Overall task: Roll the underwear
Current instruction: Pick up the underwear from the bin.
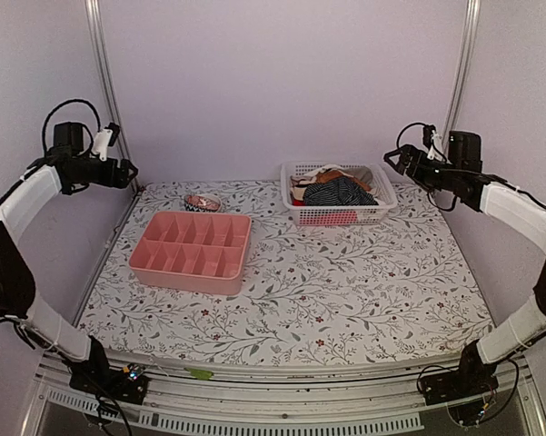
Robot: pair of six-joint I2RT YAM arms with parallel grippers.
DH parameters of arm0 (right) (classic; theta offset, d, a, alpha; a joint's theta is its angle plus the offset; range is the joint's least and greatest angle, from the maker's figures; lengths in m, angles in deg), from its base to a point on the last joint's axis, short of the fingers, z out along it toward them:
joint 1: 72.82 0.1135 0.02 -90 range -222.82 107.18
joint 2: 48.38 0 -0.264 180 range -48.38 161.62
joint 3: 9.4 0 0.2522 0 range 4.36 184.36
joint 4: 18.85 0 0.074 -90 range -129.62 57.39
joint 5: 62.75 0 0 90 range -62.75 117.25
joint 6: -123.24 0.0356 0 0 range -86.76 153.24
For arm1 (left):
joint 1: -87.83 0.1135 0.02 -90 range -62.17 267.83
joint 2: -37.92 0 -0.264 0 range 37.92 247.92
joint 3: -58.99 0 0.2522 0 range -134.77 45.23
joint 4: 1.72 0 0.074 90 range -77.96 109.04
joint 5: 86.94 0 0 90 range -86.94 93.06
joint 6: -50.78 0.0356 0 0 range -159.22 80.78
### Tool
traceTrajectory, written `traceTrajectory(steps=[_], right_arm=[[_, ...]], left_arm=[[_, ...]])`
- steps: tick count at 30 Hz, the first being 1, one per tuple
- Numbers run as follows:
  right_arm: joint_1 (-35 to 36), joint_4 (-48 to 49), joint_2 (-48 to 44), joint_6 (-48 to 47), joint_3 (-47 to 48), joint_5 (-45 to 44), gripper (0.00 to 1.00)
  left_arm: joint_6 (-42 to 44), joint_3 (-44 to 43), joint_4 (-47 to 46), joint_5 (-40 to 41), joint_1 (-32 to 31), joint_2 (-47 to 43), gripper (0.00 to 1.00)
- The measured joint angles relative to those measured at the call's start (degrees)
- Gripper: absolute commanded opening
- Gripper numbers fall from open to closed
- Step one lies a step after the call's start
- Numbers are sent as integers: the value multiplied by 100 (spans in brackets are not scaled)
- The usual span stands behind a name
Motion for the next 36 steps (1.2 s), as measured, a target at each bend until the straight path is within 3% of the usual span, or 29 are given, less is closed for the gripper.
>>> traceTrajectory(steps=[6,11,17,21,25,32,34,36], right_arm=[[227,-398,2378,293,2096,46,99],[483,-909,3976,501,3718,11,99],[737,-1545,4957,686,4625,-68,99],[844,-1895,5259,772,4841,-151,89],[894,-2131,5484,828,4983,-240,67],[894,-2358,5545,920,5088,-457,10],[896,-2433,5523,898,5108,-525,0],[898,-2551,5462,916,5154,-586,0]], left_arm=[[-256,-459,214,-9,-76,1027,96],[-415,-597,380,-46,-175,1375,96],[-507,-688,573,-55,-306,1443,96],[-555,-804,608,-37,-391,1462,96],[-584,-896,616,33,-466,1526,96],[-603,-1003,658,160,-557,1676,96],[-601,-1054,686,197,-579,1722,96],[-590,-1097,721,225,-597,1742,96]])
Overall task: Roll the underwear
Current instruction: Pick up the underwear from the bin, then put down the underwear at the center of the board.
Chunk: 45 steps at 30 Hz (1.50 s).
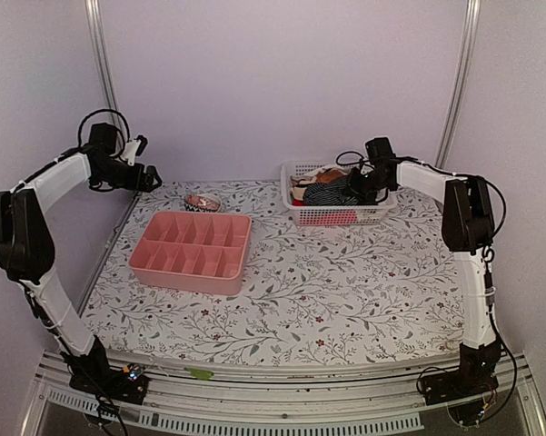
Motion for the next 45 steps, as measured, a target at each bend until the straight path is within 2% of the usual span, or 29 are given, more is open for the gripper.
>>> traceTrajectory(steps=[9,17,23,25,27,29,30,31,33,35,37,40,45], right_arm=[[-11,-101,-789,-83,407,214,0],[7,446,-1696,-87,525,1198,0],[232,911,-2031,317,575,2052,0],[374,1032,-2240,442,372,2361,0],[444,1156,-2730,501,-297,2524,0],[422,1248,-3593,525,-1550,2579,56],[319,1305,-4124,566,-2354,2627,70],[103,1311,-4680,586,-3180,2643,79],[-533,1152,-5447,605,-4426,2500,86],[-1202,903,-5812,527,-5427,2118,84],[-1456,564,-5766,442,-6100,1742,82],[-1154,181,-5709,350,-6483,1587,74],[-380,-20,-5302,-74,-6124,1543,62]], left_arm=[[323,-208,-90,162,-44,-20,96],[754,-225,-538,96,-319,-262,96],[966,-321,-776,-157,-713,-275,96],[1016,-339,-800,-297,-822,-275,96],[1064,-363,-798,-470,-894,-275,96],[1130,-393,-796,-671,-955,-275,96],[1172,-400,-798,-778,-984,-275,96],[1239,-400,-791,-870,-1019,-275,96],[1390,-376,-776,-979,-1102,-275,96],[1615,-240,-776,-999,-1263,-321,96],[1902,42,-734,-984,-1526,-426,96],[2299,487,-673,-938,-1945,-584,96],[2850,1019,-540,-918,-2605,-664,96]])
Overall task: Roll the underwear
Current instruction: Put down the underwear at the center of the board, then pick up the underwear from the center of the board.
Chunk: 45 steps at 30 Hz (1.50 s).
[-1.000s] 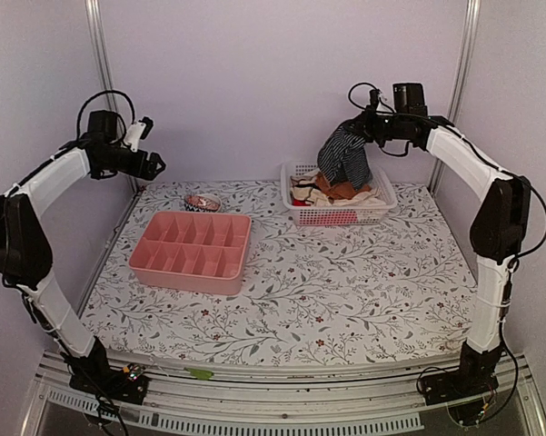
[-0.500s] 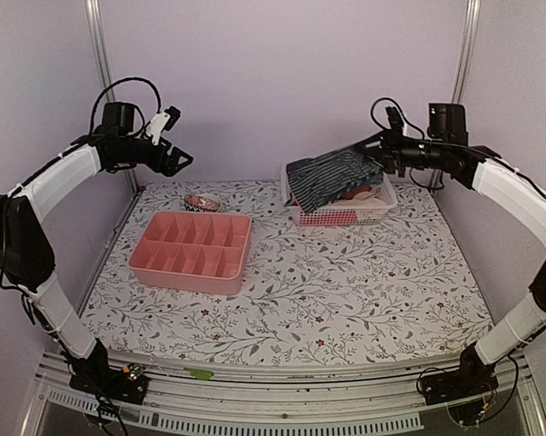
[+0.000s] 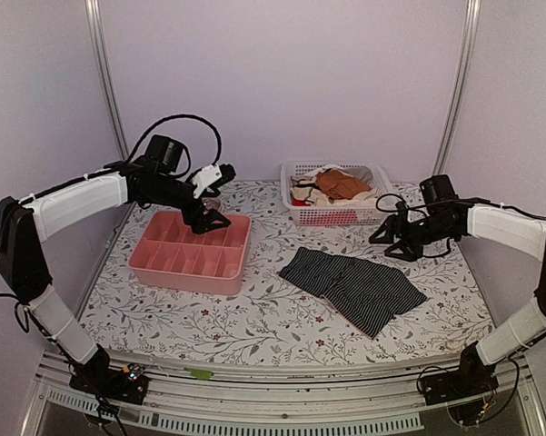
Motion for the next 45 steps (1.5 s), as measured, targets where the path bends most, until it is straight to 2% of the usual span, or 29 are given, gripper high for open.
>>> traceTrajectory(steps=[5,12,15,19,24,29,34,38,42,45], right_arm=[[791,20,769,-391,289,66,56],[1880,-59,1982,-820,581,79,48],[2192,-33,2334,-914,627,96,43],[2260,-59,2566,-992,713,142,40],[2120,90,2315,-970,302,140,39],[1886,-111,1871,-815,-55,-13,40],[1853,-411,1438,-573,-33,-356,40],[1797,-597,859,-332,-59,-520,40],[1587,-662,195,-44,-494,-629,40],[1484,-824,-76,146,-931,-730,37]], left_arm=[[212,116,164,-20,-428,50,94],[190,114,175,-72,-743,402,87],[186,101,203,-46,-892,625,86],[168,22,267,-63,-1012,828,80],[293,-221,267,15,-1220,1113,69],[459,-682,205,315,-1829,1847,59],[496,-1152,125,761,-2310,2826,57],[487,-1196,127,953,-2317,3145,56],[483,-1360,107,940,-2277,3261,56],[496,-1403,4,933,-2295,3314,48]])
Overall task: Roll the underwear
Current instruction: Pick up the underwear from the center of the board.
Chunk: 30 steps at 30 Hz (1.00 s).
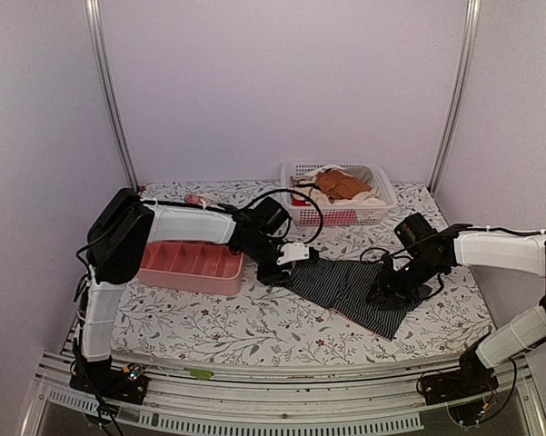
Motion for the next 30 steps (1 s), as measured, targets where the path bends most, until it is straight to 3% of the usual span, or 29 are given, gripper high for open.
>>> traceTrajectory(steps=[6,11,17,21,26,30], right_arm=[[-92,57,509,87,-232,-122,37],[-153,188,1414,-111,481,-109,37],[-195,251,1976,-535,1346,-236,41],[-291,199,1526,-616,1259,-227,48],[-621,140,-48,-162,341,-70,56],[-826,142,-789,345,-481,-20,61]], left_arm=[[323,455,-153,-35,-17,-101,34],[804,1202,61,-319,-20,-636,22],[776,1467,527,-817,55,-837,22],[92,1222,706,-1261,367,-831,32],[-1038,844,544,-1963,905,-828,41],[-1794,833,448,-2345,1043,-772,45]])
